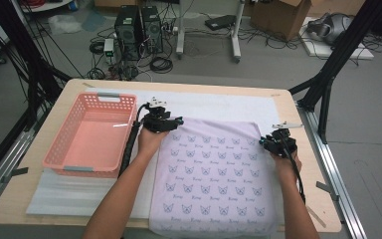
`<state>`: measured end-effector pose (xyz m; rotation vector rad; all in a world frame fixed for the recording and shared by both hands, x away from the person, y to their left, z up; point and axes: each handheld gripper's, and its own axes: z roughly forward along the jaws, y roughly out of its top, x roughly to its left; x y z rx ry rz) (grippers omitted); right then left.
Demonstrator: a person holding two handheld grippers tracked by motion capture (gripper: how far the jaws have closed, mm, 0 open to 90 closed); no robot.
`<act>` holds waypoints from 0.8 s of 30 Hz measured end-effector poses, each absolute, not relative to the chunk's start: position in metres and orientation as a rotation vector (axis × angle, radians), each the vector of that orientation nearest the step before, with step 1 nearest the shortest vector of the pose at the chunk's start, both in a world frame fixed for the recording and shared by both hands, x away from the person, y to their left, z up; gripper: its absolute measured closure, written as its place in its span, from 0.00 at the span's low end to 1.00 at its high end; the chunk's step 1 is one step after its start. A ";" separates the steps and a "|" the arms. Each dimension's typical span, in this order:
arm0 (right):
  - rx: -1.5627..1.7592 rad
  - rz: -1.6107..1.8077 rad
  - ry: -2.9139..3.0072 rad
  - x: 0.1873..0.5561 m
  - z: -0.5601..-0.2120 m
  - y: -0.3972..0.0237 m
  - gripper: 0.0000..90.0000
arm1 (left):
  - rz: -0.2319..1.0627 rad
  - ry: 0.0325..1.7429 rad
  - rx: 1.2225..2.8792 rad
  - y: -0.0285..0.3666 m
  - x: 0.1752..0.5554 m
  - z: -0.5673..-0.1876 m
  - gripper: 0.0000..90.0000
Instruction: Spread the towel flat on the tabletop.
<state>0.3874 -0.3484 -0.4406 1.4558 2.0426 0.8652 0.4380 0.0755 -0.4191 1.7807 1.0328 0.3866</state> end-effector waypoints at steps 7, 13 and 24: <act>1.424 1.116 2.021 0.347 -0.411 -0.365 0.41 | 0.357 0.899 1.746 0.072 0.405 -0.406 0.25; 1.270 1.221 2.055 0.300 -0.403 -0.363 0.24 | 0.347 0.840 1.691 0.079 0.377 -0.395 0.21; 1.164 1.187 2.093 0.279 -0.404 -0.353 0.20 | 0.392 0.752 1.639 0.087 0.347 -0.390 0.20</act>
